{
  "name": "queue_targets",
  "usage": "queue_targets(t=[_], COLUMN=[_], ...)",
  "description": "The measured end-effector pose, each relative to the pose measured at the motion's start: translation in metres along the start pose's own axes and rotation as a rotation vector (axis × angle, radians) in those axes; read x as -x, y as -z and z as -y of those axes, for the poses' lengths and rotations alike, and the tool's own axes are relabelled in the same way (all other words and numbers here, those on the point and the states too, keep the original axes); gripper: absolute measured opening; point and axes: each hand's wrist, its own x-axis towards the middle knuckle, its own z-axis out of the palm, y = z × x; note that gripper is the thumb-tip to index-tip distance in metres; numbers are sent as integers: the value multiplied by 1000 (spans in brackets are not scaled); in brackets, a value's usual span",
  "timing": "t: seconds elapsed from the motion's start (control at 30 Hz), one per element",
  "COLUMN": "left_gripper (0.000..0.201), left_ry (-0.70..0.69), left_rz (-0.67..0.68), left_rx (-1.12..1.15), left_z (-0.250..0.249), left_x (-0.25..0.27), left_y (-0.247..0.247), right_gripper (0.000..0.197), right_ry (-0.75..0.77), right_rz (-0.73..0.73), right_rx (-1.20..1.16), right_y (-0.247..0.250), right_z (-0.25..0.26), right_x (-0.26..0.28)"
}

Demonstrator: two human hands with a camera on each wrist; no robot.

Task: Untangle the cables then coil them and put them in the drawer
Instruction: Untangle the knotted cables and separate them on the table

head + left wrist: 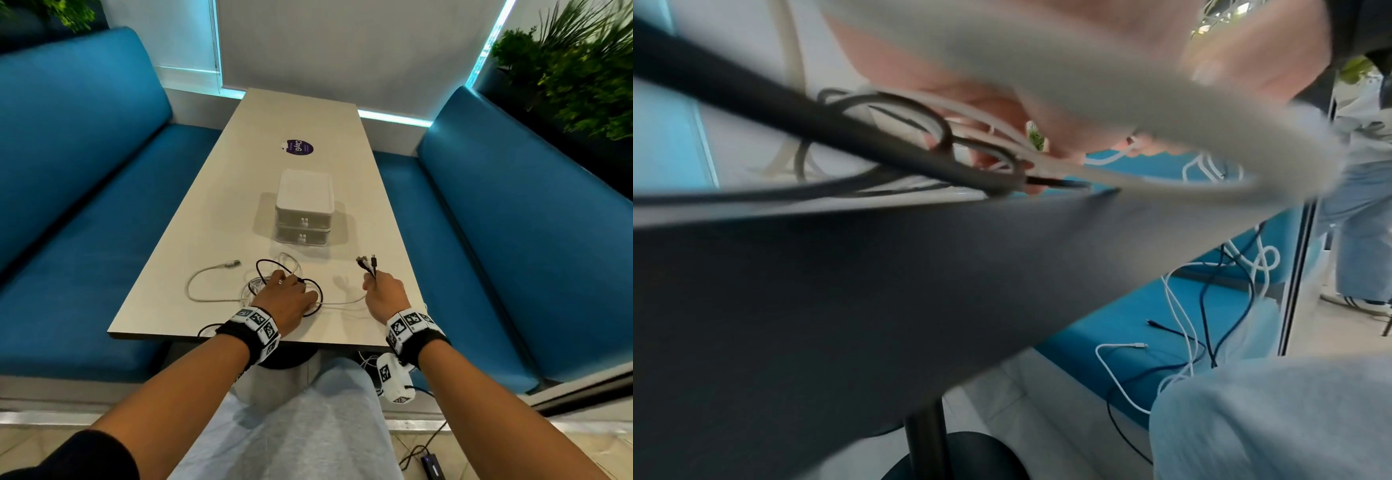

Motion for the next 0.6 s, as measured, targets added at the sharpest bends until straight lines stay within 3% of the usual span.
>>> queue_targets(t=[0.23,0.37,0.6], left_gripper=[20,23,28], left_ry=[-18,-22,-52], left_rz=[12,-2,-16], left_rx=[-66,-89,-60], left_z=[-6,-7,-5], left_x=[-3,-2,2], left_y=[3,2,5], right_gripper=[29,29,31], right_ry=[223,250,500], right_rz=[154,252,297], right_rx=[-200,-282,253], right_y=[-11,-15,-27], right_z=[34,54,49], right_x=[8,21,25])
